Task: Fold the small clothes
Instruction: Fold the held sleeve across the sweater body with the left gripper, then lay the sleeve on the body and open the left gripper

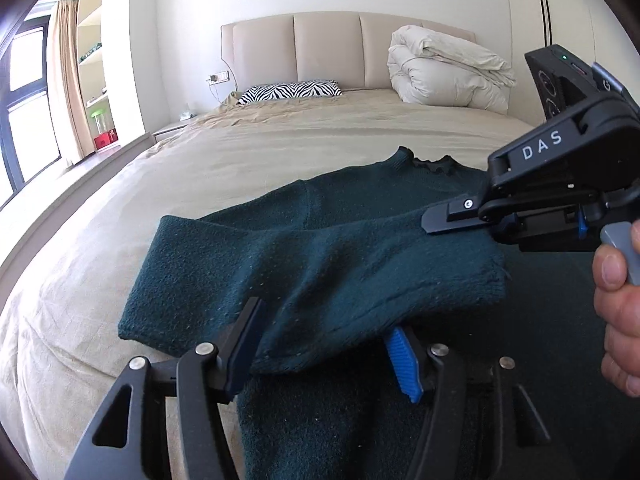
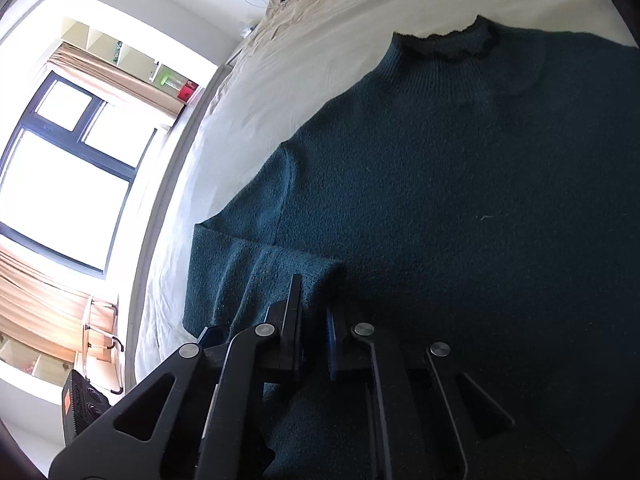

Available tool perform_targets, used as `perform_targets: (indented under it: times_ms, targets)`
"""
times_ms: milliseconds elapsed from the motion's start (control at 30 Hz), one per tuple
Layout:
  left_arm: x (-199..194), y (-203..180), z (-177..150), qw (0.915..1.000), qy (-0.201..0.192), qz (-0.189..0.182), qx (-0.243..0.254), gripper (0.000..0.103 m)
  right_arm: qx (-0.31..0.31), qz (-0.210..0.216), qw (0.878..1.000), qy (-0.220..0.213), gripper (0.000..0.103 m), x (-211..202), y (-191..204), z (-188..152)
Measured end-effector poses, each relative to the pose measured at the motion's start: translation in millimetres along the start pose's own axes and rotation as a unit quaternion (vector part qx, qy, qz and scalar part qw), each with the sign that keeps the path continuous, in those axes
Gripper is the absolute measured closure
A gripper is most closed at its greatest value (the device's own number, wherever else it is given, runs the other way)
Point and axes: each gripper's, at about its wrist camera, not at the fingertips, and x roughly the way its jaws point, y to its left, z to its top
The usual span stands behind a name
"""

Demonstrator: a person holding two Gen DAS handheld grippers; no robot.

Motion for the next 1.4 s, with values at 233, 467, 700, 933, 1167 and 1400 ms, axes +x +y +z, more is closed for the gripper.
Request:
perform_targets:
  times_ms: [233, 467, 700, 933, 1167, 1400]
  targets:
    - [-18.5, 49.5, -8.0, 0.9889, 0.015, -0.073, -0.129, 0.042, -0.005, -0.103, 0.993, -0.063, 0.096, -69.8, -41.9, 41.3]
    - [-20.6, 102.5, 2.9, 0.9672, 0.020, -0.111, -0.227, 0.063, 0.033, -0.164, 0.984, -0.067, 0.096, -110.1, -118.9, 63.1]
    - [-2.2, 133.4, 44.4, 0.9584, 0.010, -0.148, -0.244, 0.075, 0.047, -0.178, 0.981, -0.069, 0.096, -119.2, -150.5, 57.1]
    - [37.0, 134.0, 86.0, 0.9547, 0.020, -0.183, -0.234, 0.082, 0.059, -0.190, 0.977, -0.074, 0.096, -128.0, -158.3, 55.2]
    - [92.5, 128.4, 89.4, 0.9409, 0.069, -0.219, -0.249, 0.086, 0.076, -0.203, 0.974, -0.064, 0.096, -118.1, -174.4, 58.2]
    - [142.5, 128.8, 93.2, 0.9250, 0.108, -0.256, -0.260, 0.086, 0.087, -0.186, 0.977, -0.062, 0.096, -107.0, -186.7, 53.7]
